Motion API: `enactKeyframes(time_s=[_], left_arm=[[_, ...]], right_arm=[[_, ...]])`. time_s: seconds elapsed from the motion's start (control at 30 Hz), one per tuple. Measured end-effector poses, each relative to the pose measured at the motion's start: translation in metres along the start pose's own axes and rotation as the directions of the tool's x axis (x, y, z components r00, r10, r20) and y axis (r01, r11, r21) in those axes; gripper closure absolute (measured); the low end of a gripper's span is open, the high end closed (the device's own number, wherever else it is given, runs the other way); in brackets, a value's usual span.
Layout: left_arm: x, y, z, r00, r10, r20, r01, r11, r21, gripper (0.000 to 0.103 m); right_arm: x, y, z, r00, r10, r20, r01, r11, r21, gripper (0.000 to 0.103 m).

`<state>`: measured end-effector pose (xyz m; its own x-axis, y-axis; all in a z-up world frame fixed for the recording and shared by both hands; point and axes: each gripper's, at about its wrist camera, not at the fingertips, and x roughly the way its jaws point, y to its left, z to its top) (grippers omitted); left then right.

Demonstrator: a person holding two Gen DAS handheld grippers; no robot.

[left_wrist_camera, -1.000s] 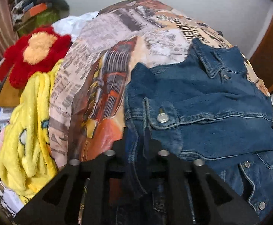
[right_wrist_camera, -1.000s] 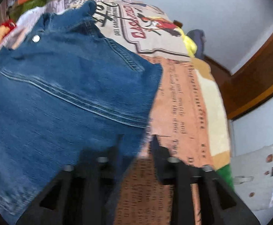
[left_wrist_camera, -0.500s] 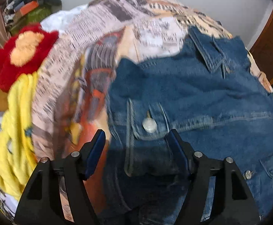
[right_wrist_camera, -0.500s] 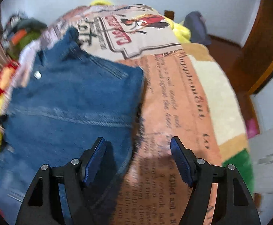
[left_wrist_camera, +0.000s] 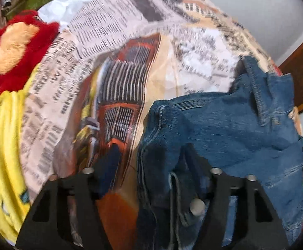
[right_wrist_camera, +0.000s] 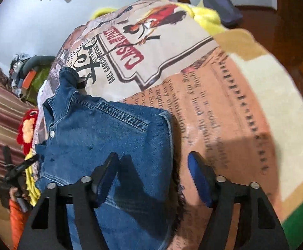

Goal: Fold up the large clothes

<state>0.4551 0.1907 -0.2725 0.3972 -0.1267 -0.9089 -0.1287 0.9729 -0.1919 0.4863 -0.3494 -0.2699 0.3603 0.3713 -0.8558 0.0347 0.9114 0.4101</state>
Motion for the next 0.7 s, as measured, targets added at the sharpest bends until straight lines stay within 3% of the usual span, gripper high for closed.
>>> enactKeyframes(time_s=[0.07, 0.13, 0.17, 0.23, 0.4, 0.7], left_arm=[[0.014, 0.000, 0.003, 1.000, -0.013, -0.013, 0.013, 1.000, -0.006, 0.056], [0.021, 0.000, 0.004, 0.999, -0.047, -0.008, 0.047, 0.999, -0.023, 0.070], [0.023, -0.001, 0.005, 0.999, -0.051, 0.003, 0.051, 0.998, -0.032, 0.071], [0.023, -0.002, 0.005, 0.999, -0.042, 0.031, 0.043, 0.998, -0.036, 0.076], [0.006, -0.006, 0.003, 0.994, 0.013, 0.105, -0.010, 0.999, -0.030, 0.082], [-0.045, -0.002, 0.014, 0.972, 0.089, 0.217, -0.090, 0.996, -0.001, 0.087]], right_arm=[[0.007, -0.001, 0.002, 1.000, 0.015, -0.005, -0.015, 1.000, 0.008, 0.058], [0.013, 0.000, 0.005, 1.000, 0.022, 0.000, -0.022, 1.000, 0.016, 0.068], [0.015, 0.002, 0.006, 1.000, 0.013, 0.003, -0.014, 1.000, 0.010, 0.080], [0.018, 0.004, 0.010, 1.000, -0.009, 0.008, 0.009, 1.000, -0.012, 0.089], [0.015, 0.006, 0.023, 0.999, -0.016, 0.039, 0.017, 1.000, -0.021, 0.094], [-0.003, 0.073, 0.066, 0.984, -0.063, 0.166, 0.100, 0.969, -0.227, 0.095]])
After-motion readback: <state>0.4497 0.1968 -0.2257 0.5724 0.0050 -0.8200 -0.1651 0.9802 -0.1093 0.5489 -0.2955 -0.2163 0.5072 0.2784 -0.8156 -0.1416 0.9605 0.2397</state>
